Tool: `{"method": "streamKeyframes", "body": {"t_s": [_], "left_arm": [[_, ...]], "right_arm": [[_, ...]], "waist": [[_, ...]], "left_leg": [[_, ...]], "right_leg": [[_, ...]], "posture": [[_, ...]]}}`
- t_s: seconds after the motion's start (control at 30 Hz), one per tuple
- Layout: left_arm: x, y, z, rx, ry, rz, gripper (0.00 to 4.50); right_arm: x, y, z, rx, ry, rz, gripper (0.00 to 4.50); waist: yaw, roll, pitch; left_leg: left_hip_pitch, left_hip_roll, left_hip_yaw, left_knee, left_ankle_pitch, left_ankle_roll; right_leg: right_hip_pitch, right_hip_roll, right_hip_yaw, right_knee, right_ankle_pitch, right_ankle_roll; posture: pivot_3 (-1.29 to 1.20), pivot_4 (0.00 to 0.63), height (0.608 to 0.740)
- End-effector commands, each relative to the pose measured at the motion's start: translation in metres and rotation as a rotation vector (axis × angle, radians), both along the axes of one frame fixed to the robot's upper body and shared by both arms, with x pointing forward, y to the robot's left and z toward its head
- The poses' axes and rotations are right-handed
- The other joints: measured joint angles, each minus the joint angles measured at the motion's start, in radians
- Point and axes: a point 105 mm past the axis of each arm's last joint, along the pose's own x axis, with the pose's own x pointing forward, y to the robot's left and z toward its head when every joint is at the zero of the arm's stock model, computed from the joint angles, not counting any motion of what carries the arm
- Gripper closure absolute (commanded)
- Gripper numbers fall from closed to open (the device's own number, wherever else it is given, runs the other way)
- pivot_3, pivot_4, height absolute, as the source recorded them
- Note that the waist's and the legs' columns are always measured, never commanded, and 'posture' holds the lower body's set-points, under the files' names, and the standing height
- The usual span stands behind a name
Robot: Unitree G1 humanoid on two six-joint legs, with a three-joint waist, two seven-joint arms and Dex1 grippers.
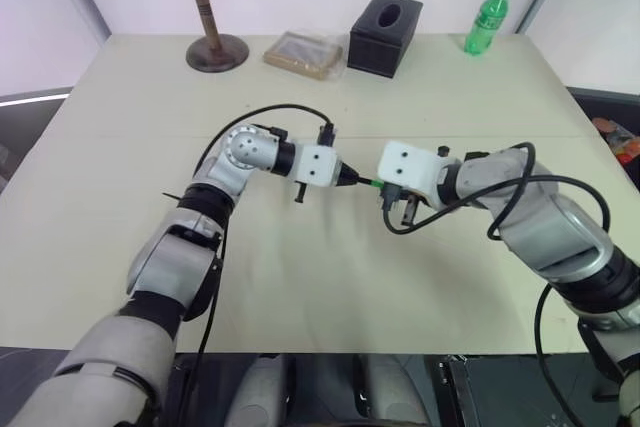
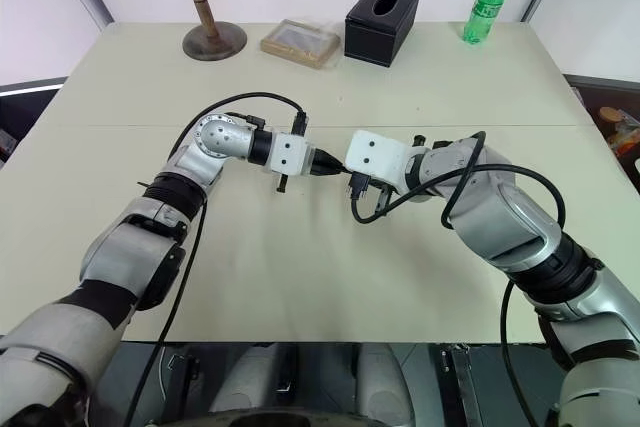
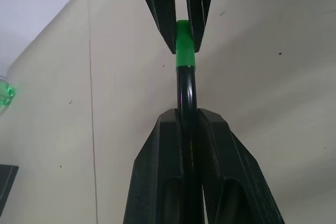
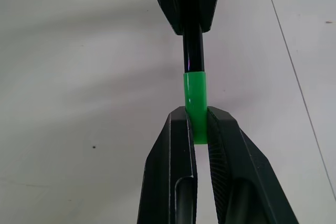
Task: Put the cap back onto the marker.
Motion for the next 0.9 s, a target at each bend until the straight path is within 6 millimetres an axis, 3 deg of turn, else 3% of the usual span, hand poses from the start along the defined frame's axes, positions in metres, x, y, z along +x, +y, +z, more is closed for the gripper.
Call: {"method": "streamKeyframes", "body": {"t_s": [0.03, 0.3, 0.43, 0.57, 0.73, 0.9], "left_arm": [[-0.016, -0.033, 0.019, -0.067, -0.058, -0.123, 4.5], [-0.013, -0.025, 0.017, -0.057, -0.054, -0.103, 4.5], [-0.014, -0.022, 0.016, -0.055, -0.053, -0.104, 4.5], [-0.013, -0.011, 0.011, -0.037, -0.038, -0.082, 4.5], [-0.007, 0.022, 0.006, -0.028, 0.011, 0.035, 4.5], [0.006, 0.051, 0.0, -0.09, 0.093, 0.281, 4.5]], "right_arm": [[-0.005, 0.022, 0.018, 0.033, -0.082, 0.103, 4.47], [-0.006, 0.011, 0.014, 0.035, -0.069, 0.076, 4.47], [-0.007, 0.005, 0.013, 0.026, -0.065, 0.067, 2.65], [-0.008, -0.015, 0.009, -0.06, -0.087, 0.047, 0.69], [-0.022, -0.042, 0.016, -0.034, -0.082, -0.039, 0.69], [-0.032, -0.049, 0.02, 0.07, -0.095, -0.132, 0.69]], "waist": [[0.0, 0.0, 0.0], [0.0, 0.0, 0.0], [0.006, 0.0, 0.0], [-0.001, 0.0, 0.0], [-0.004, 0.0, 0.0], [0.002, 0.0, 0.0]], "left_leg": [[0.0, 0.0, 0.0, 0.0, 0.0, 0.0], [0.0, 0.0, 0.0, 0.0, 0.0, 0.0], [0.0, 0.0, 0.0, 0.0, 0.0, 0.0], [-0.001, 0.0, 0.0, 0.001, 0.0, 0.0], [-0.001, 0.001, 0.0, 0.0, 0.0, 0.0], [-0.001, 0.001, 0.0, 0.0, 0.0, 0.0]], "right_leg": [[0.0, 0.0, 0.0, 0.0, 0.0, 0.0], [0.0, 0.0, 0.0, 0.0, 0.0, 0.0], [0.0, 0.0, 0.0, 0.0, 0.0, 0.0], [0.0, 0.0, 0.0, 0.0, 0.0, 0.0], [-0.002, 0.001, 0.001, 0.001, 0.0, 0.0], [-0.001, 0.0, 0.001, 0.002, 0.0, 0.0]], "posture": [[0.0, 0.15, 0.74], [0.0, 0.15, 0.74], [0.0, 0.15, 0.74], [0.0, 0.15, 0.74], [0.0, 0.15, 0.74], [0.0, 0.15, 0.74]]}}
